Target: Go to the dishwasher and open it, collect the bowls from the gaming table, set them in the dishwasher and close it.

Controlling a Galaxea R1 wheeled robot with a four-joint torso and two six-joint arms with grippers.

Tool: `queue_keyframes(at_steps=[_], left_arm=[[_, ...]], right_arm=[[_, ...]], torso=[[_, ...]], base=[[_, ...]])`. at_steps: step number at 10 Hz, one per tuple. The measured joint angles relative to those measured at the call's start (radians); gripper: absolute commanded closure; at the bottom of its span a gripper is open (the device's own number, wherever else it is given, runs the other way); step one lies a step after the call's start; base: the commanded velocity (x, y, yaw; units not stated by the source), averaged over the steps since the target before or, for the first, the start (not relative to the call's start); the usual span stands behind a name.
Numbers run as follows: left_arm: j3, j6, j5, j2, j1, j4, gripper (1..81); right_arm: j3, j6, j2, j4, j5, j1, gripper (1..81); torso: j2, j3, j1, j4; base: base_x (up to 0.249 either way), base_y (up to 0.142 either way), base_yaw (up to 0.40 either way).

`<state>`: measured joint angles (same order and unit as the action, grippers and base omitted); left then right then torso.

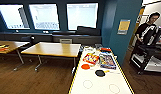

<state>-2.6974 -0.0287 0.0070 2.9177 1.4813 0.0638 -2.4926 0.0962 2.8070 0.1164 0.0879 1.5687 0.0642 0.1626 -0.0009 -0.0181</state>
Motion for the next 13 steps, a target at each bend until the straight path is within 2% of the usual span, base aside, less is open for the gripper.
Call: queue_keyframes(at_steps=[13], left_arm=[[0.000,0.000,-0.005,-0.009,0.009,0.000,81.1]], right_arm=[[-0.026,0.000,0.005,0.004,0.005,0.000,81.1]], torso=[[0.001,0.000,0.000,0.000]], base=[[-0.093,0.000,0.000]])
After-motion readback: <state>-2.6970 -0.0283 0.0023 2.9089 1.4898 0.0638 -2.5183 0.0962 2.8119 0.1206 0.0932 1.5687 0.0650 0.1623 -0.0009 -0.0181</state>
